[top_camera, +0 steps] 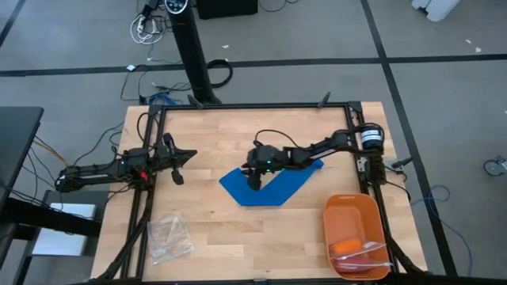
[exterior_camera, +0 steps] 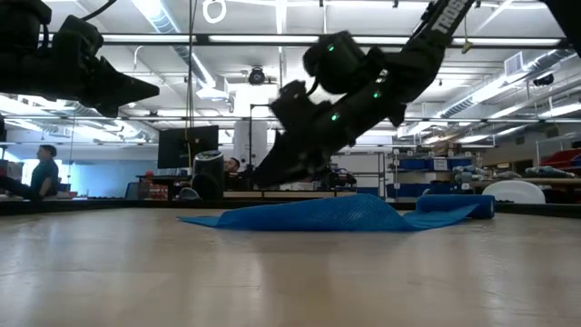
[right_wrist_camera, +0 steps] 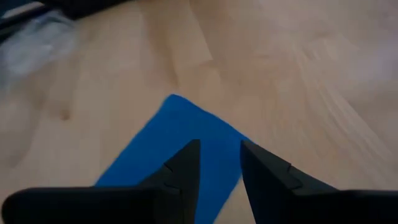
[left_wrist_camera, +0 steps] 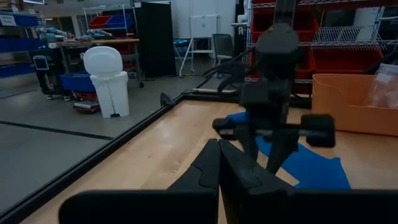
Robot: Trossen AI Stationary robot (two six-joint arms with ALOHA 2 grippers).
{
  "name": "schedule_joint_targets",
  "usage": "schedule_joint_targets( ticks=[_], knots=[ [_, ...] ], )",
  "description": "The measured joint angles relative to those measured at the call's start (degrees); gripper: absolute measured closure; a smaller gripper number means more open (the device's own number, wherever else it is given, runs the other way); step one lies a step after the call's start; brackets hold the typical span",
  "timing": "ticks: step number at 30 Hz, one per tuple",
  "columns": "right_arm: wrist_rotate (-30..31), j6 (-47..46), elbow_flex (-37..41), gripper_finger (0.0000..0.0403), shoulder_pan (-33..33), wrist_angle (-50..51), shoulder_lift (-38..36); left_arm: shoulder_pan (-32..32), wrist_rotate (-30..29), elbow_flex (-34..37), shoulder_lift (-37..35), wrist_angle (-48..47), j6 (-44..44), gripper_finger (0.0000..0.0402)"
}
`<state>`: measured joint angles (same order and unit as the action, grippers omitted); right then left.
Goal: Roll bandage
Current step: Roll the blue bandage
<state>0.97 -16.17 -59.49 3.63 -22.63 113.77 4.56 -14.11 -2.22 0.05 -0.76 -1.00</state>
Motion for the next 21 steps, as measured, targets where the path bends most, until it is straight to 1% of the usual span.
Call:
schedule_joint_targets(
  ticks=[7,11,14,18,21],
  knots=[
    [0.7,-2.0,-2.7,0.0261,0.8,0.7,5.6,0.0,0.0,0.0,0.0,0.0,0.0,0.0396],
    [1.0,-3.4,-3.0,0.0257,1.3,0.4,6.2,0.0,0.0,0.0,0.0,0.2,0.0,0.0396],
    [0.9,-3.3,-3.0,0.026,1.3,0.0,6.2,0.0,0.0,0.0,0.0,0.1,0.0,0.0396],
    [-1.8,-3.5,-3.0,0.0272,1.3,0.0,6.2,0.0,0.0,0.0,0.0,0.1,0.0,0.0396],
    [-2.3,-3.5,-3.0,0.0281,1.3,1.0,6.2,0.0,0.0,0.0,0.0,0.1,0.0,0.0396]
  ],
)
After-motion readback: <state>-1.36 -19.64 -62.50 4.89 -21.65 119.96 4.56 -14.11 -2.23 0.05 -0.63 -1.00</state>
